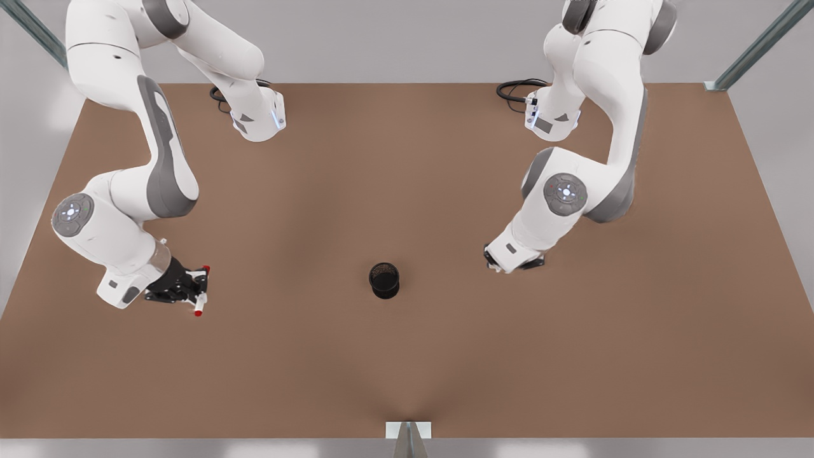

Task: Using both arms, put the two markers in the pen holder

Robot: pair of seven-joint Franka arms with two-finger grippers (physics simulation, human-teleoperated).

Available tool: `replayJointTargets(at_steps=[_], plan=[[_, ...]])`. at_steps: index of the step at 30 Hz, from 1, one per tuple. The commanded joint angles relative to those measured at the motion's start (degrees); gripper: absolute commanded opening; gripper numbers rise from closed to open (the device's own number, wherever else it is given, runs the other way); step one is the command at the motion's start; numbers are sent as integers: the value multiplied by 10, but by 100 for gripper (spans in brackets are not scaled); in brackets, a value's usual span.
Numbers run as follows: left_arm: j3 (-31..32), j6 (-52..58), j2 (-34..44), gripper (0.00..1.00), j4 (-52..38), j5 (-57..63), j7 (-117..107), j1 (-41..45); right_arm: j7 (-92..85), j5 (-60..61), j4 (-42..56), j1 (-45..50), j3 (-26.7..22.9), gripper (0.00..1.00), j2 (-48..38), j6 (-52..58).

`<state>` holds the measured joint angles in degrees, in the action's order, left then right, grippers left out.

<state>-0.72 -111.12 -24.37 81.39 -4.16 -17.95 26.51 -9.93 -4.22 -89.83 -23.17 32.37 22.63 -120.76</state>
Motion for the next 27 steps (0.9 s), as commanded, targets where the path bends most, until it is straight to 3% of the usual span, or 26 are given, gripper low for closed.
replayJointTargets(at_steps=[1,3,7,14,19,27], plan=[[0,53,-30,21,-57,-28,-421,14,37,1,1,1,15,21,3,-40],[12,-55,-39,21,-72,-27,-518,29,56,0,2,12,26,21,3,-54],[39,-167,-73,21,-73,-27,-586,57,78,1,4,49,30,21,7,-95],[36,-277,-109,21,-74,-7,-637,97,168,0,6,115,38,21,9,-174],[37,-250,-118,21,-57,17,-638,129,208,-2,6,161,40,21,22,-230],[35,-208,-143,21,-55,64,-636,137,207,-4,4,161,38,21,30,-243]])
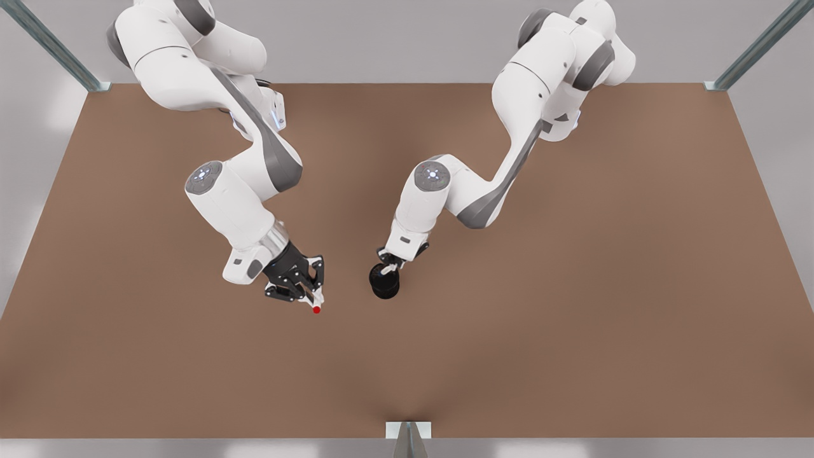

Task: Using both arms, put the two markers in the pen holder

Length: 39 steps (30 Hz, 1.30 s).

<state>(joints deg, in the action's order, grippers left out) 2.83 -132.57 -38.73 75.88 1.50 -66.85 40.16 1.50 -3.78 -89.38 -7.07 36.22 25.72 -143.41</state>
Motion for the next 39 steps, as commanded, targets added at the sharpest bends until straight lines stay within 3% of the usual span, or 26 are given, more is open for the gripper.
replayJointTargets(at_steps=[1,3,4,9,13,14,17,19,25,27,28,36,39], plan=[[0,6,1,21,0,7,-147,0,92,-9,0,0,0,21,-1,-16],[0,6,-5,24,1,8,-146,0,92,-9,1,0,0,21,-1,-17],[0,6,-7,100,0,24,-146,1,92,-9,1,0,0,21,-1,-16],[0,51,5,100,-3,39,-132,-17,94,-8,1,3,0,21,4,-28],[3,328,100,100,-6,-55,380,-236,99,-7,-48,14,27,21,2,-186],[2,396,132,100,-6,-53,503,-285,109,-6,-93,6,50,21,-1,-276],[-2,496,226,100,-9,-4,593,-337,111,-10,-142,11,62,21,-16,-375],[14,504,274,100,0,-9,595,-375,112,-15,-142,29,62,21,-13,-404],[13,506,258,100,-5,-4,609,-371,108,-32,-205,60,53,21,-5,-536],[13,506,253,100,-5,-6,608,-371,105,-37,-215,80,32,21,6,-564],[14,506,250,100,-5,-7,608,-371,104,-37,-220,115,-6,21,12,-581],[14,505,246,100,-4,-9,605,-368,100,-71,-281,126,-34,21,13,-581],[14,505,235,100,-4,-10,604,-367,83,-171,-290,129,-79,21,13,-580]])
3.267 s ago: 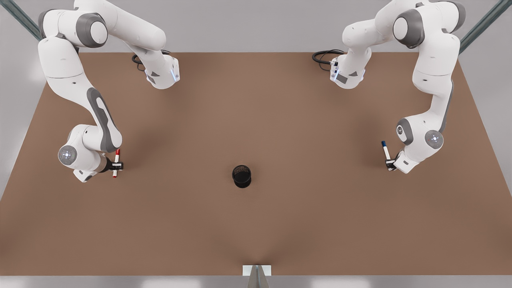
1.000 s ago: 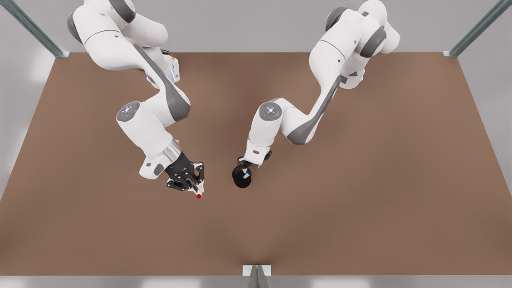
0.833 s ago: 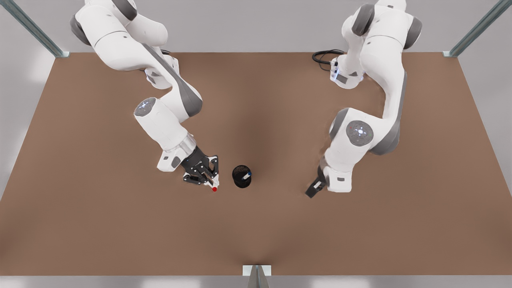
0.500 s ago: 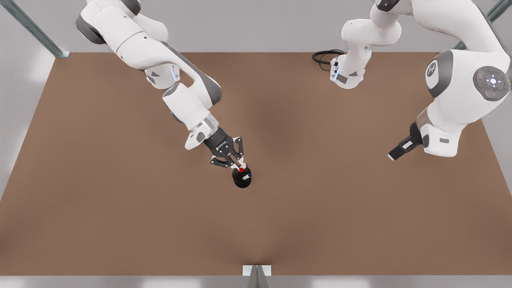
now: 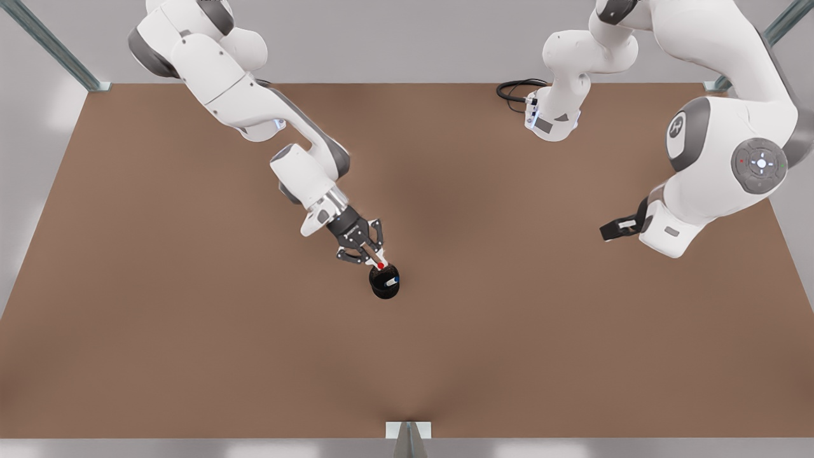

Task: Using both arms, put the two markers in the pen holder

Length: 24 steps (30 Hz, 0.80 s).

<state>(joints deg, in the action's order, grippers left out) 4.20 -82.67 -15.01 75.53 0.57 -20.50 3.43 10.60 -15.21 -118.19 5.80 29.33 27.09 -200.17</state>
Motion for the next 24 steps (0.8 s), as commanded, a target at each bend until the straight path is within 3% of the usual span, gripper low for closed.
replayJointTargets(at_steps=[1,3,10,24], plan=[[1,6,-2,100,0,-1,140,2,-8,-60,2,8,-17,21,0,-13],[1,6,-4,100,0,0,141,4,-7,-56,14,40,-48,21,2,-13],[0,1,-19,100,0,0,141,5,-7,-59,76,55,-57,21,60,-14],[1,-2,-28,100,0,-2,139,11,-8,-62,38,78,-76,21,52,-14]])
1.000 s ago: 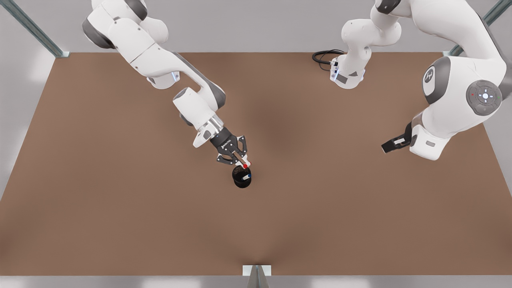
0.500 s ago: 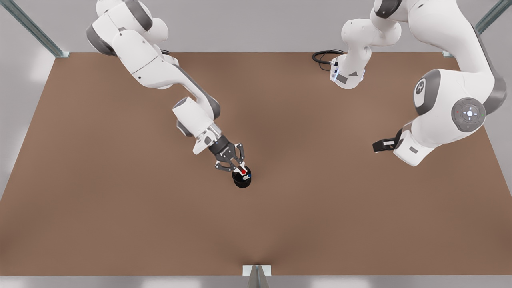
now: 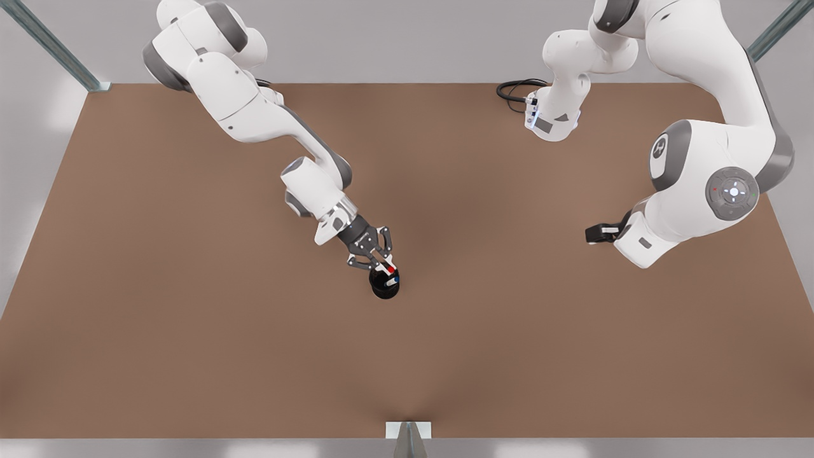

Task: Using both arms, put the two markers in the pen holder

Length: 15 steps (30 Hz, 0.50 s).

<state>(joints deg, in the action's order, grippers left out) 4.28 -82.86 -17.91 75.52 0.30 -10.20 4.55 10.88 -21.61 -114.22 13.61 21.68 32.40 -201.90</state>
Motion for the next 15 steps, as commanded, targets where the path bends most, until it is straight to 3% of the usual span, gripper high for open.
replayJointTargets(at_steps=[1,6,7,8,12,13,15], plan=[[-1,0,1,100,0,0,36,1,-10,2,-1,0,-1,21,4,4],[-1,0,0,100,0,0,36,1,-11,-6,-12,-2,-8,21,11,4],[-1,0,1,100,0,0,36,1,-10,-5,-13,-3,-8,94,18,4],[0,0,0,100,0,0,35,1,-10,-6,-12,-2,-9,100,19,4],[-1,0,0,100,0,0,36,1,-14,-7,0,-7,-8,100,6,10],[0,0,0,100,0,0,37,0,-16,-7,29,-9,-8,100,-25,89],[0,0,2,100,-1,1,40,0,-6,4,174,-31,-4,100,-120,481]])
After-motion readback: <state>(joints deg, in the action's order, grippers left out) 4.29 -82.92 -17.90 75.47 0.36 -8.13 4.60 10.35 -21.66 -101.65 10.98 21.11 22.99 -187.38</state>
